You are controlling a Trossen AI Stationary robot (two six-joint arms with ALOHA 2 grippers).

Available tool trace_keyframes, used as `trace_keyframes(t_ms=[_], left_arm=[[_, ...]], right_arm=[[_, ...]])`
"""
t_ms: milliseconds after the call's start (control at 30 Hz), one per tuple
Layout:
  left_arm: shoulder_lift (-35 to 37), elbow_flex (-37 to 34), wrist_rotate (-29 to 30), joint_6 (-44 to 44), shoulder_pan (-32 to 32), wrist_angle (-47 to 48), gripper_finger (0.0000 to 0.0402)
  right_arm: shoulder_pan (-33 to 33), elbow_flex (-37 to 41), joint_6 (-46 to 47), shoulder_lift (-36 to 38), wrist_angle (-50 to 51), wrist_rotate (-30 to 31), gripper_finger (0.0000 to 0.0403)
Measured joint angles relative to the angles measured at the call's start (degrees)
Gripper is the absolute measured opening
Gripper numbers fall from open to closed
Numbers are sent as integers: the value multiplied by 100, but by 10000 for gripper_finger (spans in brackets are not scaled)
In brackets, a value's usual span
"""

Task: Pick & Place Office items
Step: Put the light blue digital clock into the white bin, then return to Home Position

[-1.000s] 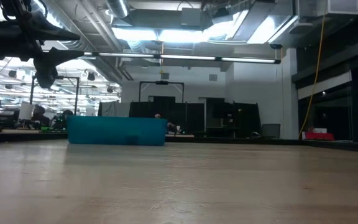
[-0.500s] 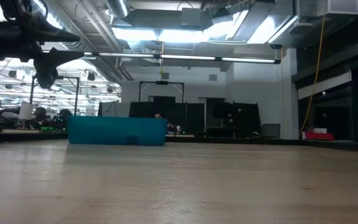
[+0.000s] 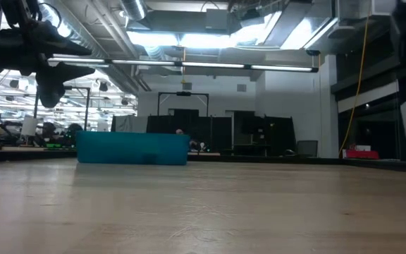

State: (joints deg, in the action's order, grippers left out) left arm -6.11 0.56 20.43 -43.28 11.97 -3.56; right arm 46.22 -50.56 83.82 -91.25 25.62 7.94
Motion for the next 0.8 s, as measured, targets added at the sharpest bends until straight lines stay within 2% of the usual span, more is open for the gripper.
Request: trace_keyframes(t_ms=[100,200,300,367,467,567,667,800], left_arm=[[-20,0,-37,-76,0,-2,145],[-20,0,-404,456,0,26,145],[-26,0,-503,682,0,31,145],[-27,2,-501,698,0,36,145],[-26,2,-486,799,-7,40,145],[-28,2,-494,965,-7,40,145],[-28,2,-501,1184,-7,43,145],[-30,2,-503,1304,-7,45,145]], right_arm=[[-28,-165,408,3,-44,-216,284],[15,-215,-399,9,-106,-281,284],[79,-215,-681,9,-274,-141,284],[57,-204,-1592,127,-765,318,284],[-42,-231,-3239,660,-1744,1396,284],[-78,-228,-4331,1211,-1758,2373,284],[-79,-228,-4800,1510,-1561,2844,284],[-19,81,-4672,1726,-1413,3143,284]])
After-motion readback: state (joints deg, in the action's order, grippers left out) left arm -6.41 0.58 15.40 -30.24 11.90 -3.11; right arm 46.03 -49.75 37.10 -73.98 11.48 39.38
